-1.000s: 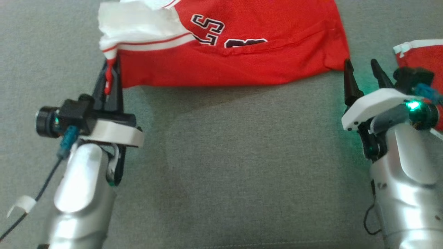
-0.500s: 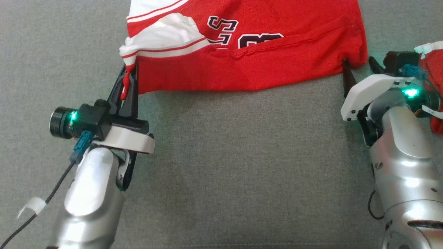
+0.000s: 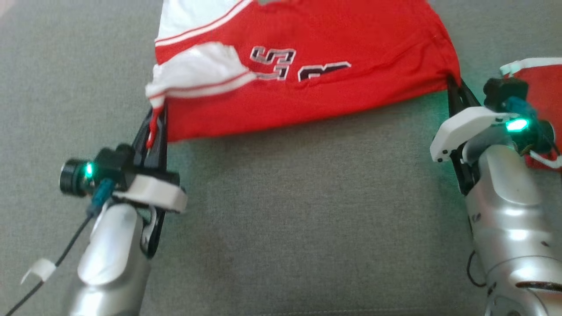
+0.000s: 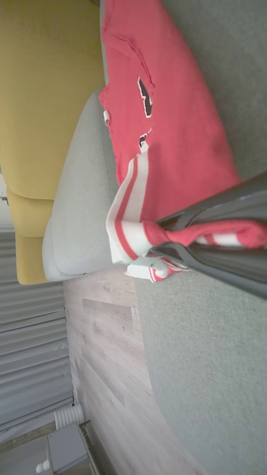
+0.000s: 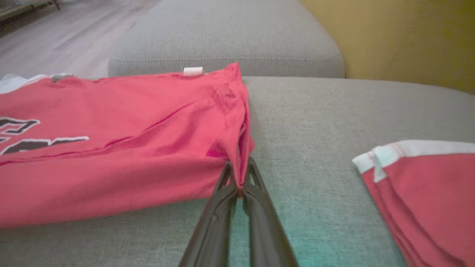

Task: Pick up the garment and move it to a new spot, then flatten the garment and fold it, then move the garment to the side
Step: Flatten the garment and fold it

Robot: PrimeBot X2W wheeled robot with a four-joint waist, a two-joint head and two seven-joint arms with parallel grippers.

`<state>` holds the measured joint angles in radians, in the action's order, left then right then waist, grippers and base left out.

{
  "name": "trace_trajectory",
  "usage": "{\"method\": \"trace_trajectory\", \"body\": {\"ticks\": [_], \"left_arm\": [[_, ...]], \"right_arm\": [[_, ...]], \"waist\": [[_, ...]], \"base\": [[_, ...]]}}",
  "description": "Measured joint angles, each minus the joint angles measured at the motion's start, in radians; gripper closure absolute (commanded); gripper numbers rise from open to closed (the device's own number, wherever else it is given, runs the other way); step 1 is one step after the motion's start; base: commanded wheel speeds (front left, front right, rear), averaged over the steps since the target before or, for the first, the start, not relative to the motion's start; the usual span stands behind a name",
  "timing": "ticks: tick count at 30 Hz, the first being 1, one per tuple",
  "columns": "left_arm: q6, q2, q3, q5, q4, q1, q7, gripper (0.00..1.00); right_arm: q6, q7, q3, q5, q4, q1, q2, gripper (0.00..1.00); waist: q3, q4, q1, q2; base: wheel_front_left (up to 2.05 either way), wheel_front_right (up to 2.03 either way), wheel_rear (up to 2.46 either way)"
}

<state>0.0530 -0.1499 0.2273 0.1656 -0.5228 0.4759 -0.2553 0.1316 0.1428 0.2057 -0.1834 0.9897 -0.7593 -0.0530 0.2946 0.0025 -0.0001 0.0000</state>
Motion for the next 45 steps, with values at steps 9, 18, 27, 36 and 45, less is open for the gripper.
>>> {"method": "trace_trajectory", "body": {"ticks": [9, 18, 27, 36, 45], "left_arm": [[0.009, -0.027, 0.001, 0.000, -0.053, -0.087, 0.000, 1.00], [0.019, -0.041, 0.028, 0.000, -0.063, -0.172, 0.009, 1.00], [0.036, -0.066, 0.066, 0.001, -0.008, -0.266, 0.082, 1.00], [0.012, -0.073, 0.071, 0.012, 0.027, -0.278, 0.115, 0.00], [-0.050, -0.032, 0.021, 0.036, 0.145, -0.228, 0.006, 0.00]], "right_arm": [[0.000, 0.031, -0.007, 0.059, -0.028, 0.122, 0.002, 1.00], [0.000, -0.035, -0.036, 0.145, -0.122, 0.265, 0.005, 1.00], [0.000, -0.188, -0.039, 0.249, -0.369, 0.490, 0.009, 1.00], [0.000, -0.248, -0.053, 0.324, -0.560, 0.567, 0.009, 0.00], [0.000, -0.081, -0.130, 0.352, -0.686, 0.565, 0.009, 0.00]], "waist": [[-0.088, -0.025, -0.0001, 0.0000], [-0.169, -0.045, -0.0002, 0.0000], [-0.202, -0.067, -0.0001, 0.0000], [-0.183, -0.077, 0.0001, 0.0000], [-0.169, -0.087, 0.0001, 0.0000]], "base": [[0.00, 0.00, 0.00], [0.00, 0.00, 0.00], [0.00, 0.00, 0.00], [0.00, 0.00, 0.00], [0.00, 0.00, 0.00]]}}
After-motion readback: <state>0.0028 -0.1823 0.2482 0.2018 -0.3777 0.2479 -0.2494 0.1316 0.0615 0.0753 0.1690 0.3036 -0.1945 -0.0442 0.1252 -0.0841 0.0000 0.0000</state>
